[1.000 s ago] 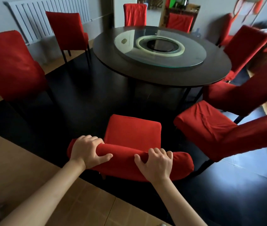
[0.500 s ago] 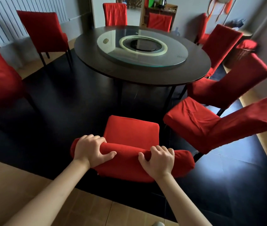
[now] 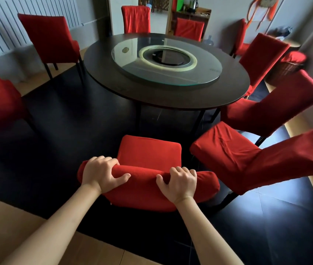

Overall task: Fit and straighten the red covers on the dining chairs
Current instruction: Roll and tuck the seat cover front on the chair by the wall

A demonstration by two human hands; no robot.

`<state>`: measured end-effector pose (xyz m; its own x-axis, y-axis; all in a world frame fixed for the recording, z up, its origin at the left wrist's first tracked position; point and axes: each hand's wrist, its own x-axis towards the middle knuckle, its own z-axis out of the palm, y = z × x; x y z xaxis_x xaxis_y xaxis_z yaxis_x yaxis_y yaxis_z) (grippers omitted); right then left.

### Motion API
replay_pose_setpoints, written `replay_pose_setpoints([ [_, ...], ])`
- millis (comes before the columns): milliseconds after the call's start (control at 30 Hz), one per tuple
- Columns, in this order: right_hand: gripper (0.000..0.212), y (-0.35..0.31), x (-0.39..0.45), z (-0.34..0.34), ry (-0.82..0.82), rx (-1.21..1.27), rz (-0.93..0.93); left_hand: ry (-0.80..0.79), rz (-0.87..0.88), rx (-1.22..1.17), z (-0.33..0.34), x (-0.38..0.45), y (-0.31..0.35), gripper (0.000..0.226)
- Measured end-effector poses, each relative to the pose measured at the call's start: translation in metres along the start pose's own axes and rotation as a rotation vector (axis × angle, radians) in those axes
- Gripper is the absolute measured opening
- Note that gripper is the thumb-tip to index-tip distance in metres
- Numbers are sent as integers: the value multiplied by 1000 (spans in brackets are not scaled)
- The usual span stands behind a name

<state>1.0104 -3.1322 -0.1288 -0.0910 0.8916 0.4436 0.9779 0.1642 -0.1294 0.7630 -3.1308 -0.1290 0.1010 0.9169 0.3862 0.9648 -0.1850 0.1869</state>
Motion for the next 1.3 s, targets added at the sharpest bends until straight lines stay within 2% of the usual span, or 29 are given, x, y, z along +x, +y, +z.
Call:
replay_pose_setpoints([
  [433, 51, 22, 69, 30, 31, 62, -11, -8, -36, 26, 33, 73, -5, 72],
  [633, 50, 24, 85, 38, 37, 70, -11, -14, -26, 21, 37, 90, -9, 95],
  [800, 50, 25, 88, 40, 35, 82, -14, -12, -30, 17, 38, 92, -8, 92],
  [933, 50, 26, 87, 39, 34, 91, -8, 1, -30, 8, 37, 92, -6, 97],
  [1033, 50, 25, 88, 39, 29, 96, -12, 25, -19, 22, 37, 93, -6, 95],
  [1200, 50, 25, 88, 40, 16, 96, -10, 46, -28, 33, 39, 92, -6, 71],
  [1300, 50, 25, 88, 41, 18, 94, -10, 66, -23, 36, 39, 93, -6, 68],
])
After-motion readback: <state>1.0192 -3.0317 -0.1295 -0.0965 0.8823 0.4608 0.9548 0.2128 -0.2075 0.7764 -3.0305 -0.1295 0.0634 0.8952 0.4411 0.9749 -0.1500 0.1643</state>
